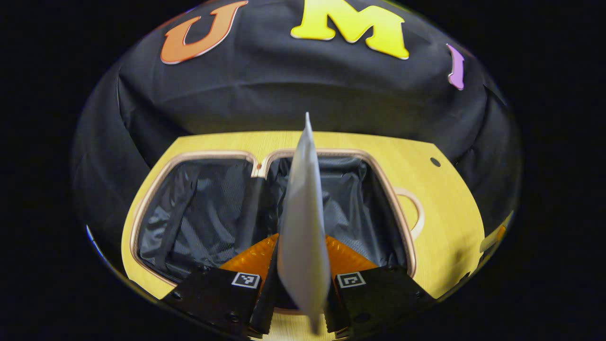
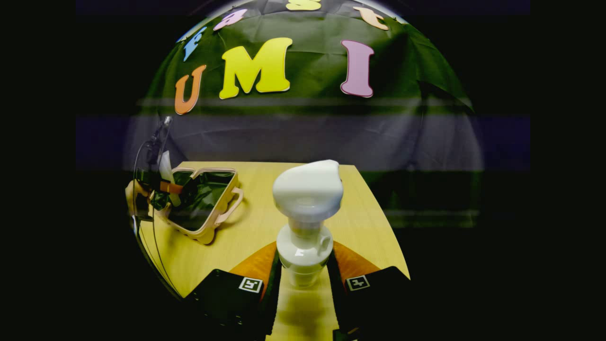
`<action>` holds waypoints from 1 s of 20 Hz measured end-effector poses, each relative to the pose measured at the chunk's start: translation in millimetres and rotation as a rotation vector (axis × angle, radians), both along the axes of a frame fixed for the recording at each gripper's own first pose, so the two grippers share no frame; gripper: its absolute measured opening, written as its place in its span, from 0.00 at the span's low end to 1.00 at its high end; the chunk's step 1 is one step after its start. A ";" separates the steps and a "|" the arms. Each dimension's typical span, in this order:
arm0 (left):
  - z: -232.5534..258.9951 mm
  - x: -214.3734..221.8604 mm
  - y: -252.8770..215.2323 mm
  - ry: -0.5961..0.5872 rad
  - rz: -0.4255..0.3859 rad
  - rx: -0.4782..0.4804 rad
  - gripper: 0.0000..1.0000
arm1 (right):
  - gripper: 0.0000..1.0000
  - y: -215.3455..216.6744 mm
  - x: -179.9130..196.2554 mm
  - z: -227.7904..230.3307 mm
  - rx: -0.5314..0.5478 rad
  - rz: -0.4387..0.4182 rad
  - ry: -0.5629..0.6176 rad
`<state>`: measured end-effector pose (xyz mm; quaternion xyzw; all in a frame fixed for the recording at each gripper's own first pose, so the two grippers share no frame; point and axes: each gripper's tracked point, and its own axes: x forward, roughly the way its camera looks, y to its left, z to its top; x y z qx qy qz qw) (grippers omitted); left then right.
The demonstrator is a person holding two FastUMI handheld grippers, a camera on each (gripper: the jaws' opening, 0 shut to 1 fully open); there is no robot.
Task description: First open the suitcase, pack the skin care products into it, and then close the suitcase.
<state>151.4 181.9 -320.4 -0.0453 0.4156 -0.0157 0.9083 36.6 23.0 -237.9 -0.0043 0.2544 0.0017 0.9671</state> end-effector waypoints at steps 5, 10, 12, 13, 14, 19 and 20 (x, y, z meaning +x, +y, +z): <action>-34.2 -13.1 3.4 0.141 -0.013 0.012 0.45 | 0.47 -10.2 -9.0 -5.0 -0.009 -0.042 0.022; -64.4 -22.0 -3.9 0.294 -0.037 0.030 0.45 | 0.47 -12.4 -7.2 -10.6 -0.014 -0.044 0.042; -76.1 -23.5 -5.6 0.346 -0.014 0.024 0.45 | 0.47 -11.4 -4.5 -7.4 -0.020 -0.037 0.040; -77.3 -21.0 -6.0 0.349 -0.010 0.027 0.44 | 0.47 -11.6 -4.6 -5.0 -0.022 -0.032 0.036; -76.3 -18.2 -6.2 0.338 -0.009 0.030 0.45 | 0.47 -11.5 -4.6 -4.4 -0.025 -0.029 0.035; -76.6 -17.4 -6.7 0.323 0.004 0.019 0.45 | 0.47 -4.2 -0.2 -4.3 -0.022 -0.012 0.052; -75.4 -17.1 -6.0 0.317 0.005 0.020 0.44 | 0.47 3.5 2.9 -2.0 -0.020 0.005 0.051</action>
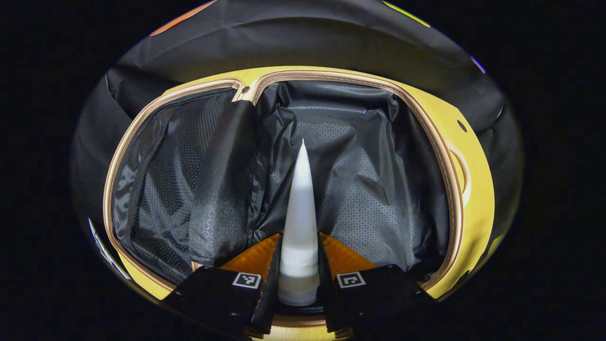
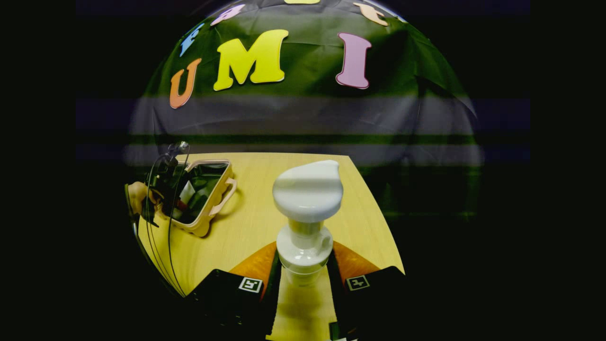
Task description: First open the suitcase, pack the skin care products into it, and then close the suitcase.
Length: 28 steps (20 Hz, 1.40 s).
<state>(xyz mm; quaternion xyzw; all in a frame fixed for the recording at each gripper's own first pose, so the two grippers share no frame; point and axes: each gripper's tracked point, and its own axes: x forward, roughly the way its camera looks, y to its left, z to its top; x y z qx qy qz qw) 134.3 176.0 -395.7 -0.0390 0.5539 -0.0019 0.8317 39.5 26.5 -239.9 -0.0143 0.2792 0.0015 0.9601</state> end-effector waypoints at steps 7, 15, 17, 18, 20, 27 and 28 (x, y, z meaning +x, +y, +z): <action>49.8 2.6 -4.4 -0.213 0.041 -0.080 0.81 | 0.47 105.7 65.8 41.5 0.048 0.190 -0.036; 169.7 -17.1 34.1 -0.616 -0.014 0.002 0.91 | 0.47 263.9 109.5 19.3 0.078 0.376 0.051; 196.7 -26.7 41.4 -0.709 -0.021 0.036 0.91 | 0.47 288.8 111.7 -4.5 0.065 0.389 0.100; 211.1 -32.0 47.1 -0.756 -0.020 0.052 0.91 | 0.47 302.0 109.9 -17.2 0.061 0.400 0.126; 241.1 -46.3 55.7 -0.828 -0.026 0.063 0.93 | 0.47 318.6 105.0 -42.2 0.044 0.412 0.189; 317.4 -80.4 81.6 -1.072 -0.059 0.093 0.94 | 0.47 327.7 98.6 -68.1 0.042 0.369 0.309; 325.7 -82.3 81.2 -1.103 -0.074 0.107 0.94 | 0.47 328.4 98.4 -68.5 0.043 0.363 0.314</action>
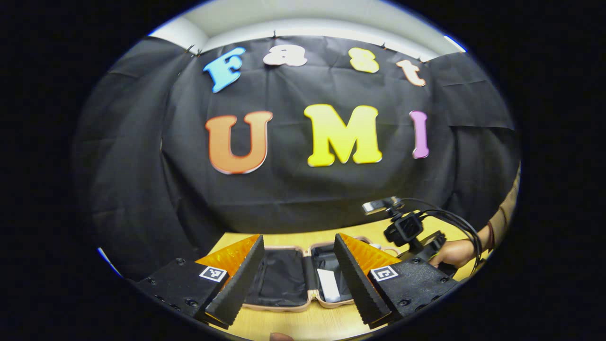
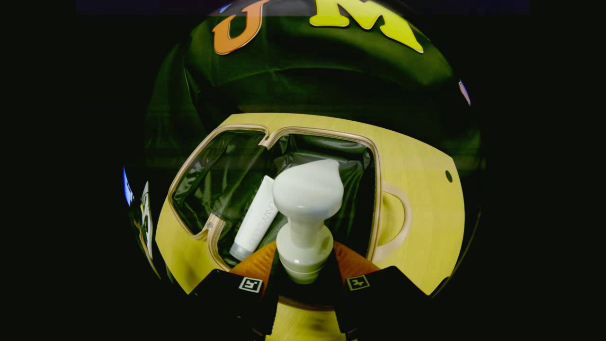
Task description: First open the suitcase, pack the skin care products into it, and then close the suitcase.
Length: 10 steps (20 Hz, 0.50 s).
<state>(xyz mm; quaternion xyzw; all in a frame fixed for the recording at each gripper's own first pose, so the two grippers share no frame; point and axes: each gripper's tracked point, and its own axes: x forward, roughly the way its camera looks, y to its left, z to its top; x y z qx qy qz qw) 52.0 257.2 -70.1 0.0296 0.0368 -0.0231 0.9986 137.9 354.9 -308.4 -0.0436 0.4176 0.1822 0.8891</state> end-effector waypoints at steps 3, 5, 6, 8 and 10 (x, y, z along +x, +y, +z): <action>5.5 -4.9 6.0 -0.020 0.013 -0.015 0.94 | 0.47 0.7 9.8 2.7 0.002 -0.036 0.028; 5.4 -9.3 11.9 -0.016 0.024 -0.047 0.93 | 0.47 2.7 27.2 -12.6 -0.011 -0.093 0.086; 3.8 -11.9 15.5 -0.012 0.034 -0.054 0.94 | 0.47 4.6 33.7 -23.1 -0.021 -0.131 0.115; 1.5 -15.9 26.2 0.000 0.061 -0.048 0.94 | 0.47 1.7 37.8 -35.1 -0.033 -0.198 0.162; -2.4 -18.0 36.7 0.008 0.072 -0.058 0.94 | 0.47 -3.7 40.7 -43.9 -0.057 -0.242 0.181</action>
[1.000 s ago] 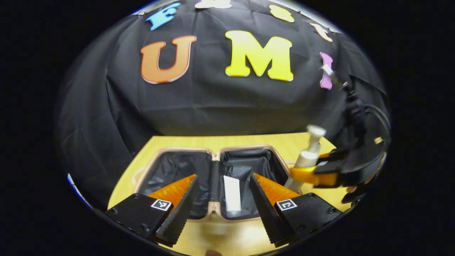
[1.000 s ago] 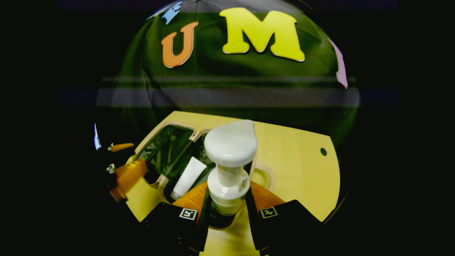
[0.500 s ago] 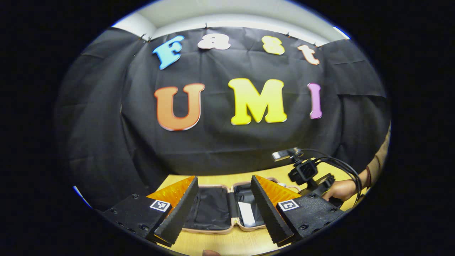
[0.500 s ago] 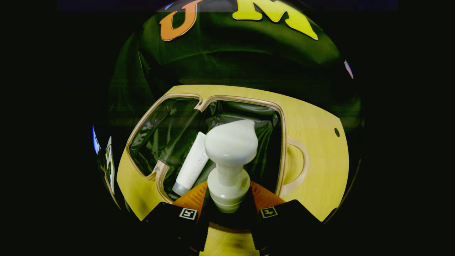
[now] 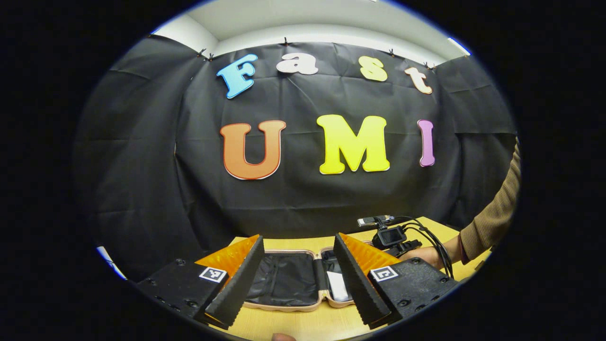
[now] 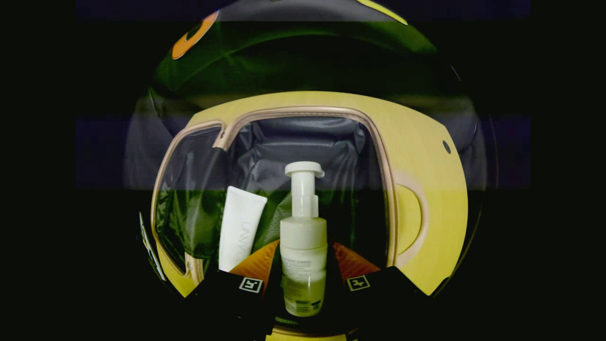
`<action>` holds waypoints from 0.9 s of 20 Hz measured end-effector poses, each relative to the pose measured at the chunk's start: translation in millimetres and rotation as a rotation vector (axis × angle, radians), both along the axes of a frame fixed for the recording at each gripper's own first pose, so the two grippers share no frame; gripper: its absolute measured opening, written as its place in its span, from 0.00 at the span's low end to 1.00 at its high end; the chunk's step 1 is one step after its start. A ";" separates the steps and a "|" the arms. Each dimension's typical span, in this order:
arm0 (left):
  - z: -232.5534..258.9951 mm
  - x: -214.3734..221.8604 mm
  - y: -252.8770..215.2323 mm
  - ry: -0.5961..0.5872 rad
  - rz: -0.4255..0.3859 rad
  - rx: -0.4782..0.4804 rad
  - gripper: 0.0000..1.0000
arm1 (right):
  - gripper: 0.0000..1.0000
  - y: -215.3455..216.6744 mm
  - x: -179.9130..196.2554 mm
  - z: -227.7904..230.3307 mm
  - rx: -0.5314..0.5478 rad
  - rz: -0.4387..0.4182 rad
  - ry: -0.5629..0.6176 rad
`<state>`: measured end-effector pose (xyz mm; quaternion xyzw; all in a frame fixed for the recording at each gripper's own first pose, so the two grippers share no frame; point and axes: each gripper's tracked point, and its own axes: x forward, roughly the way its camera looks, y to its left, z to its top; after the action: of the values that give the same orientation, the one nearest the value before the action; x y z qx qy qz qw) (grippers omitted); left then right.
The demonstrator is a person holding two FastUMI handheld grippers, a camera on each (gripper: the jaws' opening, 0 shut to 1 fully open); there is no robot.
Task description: First open the suitcase, pack the skin care products into it, and then close the suitcase.
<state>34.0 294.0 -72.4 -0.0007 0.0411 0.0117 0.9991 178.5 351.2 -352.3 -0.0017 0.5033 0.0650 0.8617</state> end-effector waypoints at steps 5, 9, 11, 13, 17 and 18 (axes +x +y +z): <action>-23.5 3.2 35.3 0.050 0.045 -0.029 0.94 | 0.50 0.2 -6.0 -9.4 0.003 -0.019 0.031; -57.0 18.3 69.2 0.118 0.057 -0.104 0.94 | 0.70 6.2 -17.4 15.2 0.058 0.009 -0.015; -76.2 31.7 87.6 0.150 0.049 -0.187 0.94 | 0.82 4.1 -26.5 42.9 0.058 0.079 -0.098; -100.2 48.1 118.2 0.178 0.089 -0.279 0.95 | 0.79 -6.8 -37.0 82.3 0.030 0.151 -0.218; -147.9 74.1 168.9 0.215 0.154 -0.509 0.98 | 0.82 -39.2 -76.7 164.4 -0.031 0.234 -0.445; -157.3 78.9 177.7 0.219 0.162 -0.580 0.98 | 0.82 -49.7 -86.7 183.2 -0.044 0.237 -0.502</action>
<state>112.9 471.7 -229.7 -0.2875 0.1500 0.0788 0.9427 91.8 301.5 -169.1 -0.0953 0.2714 0.1517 0.9456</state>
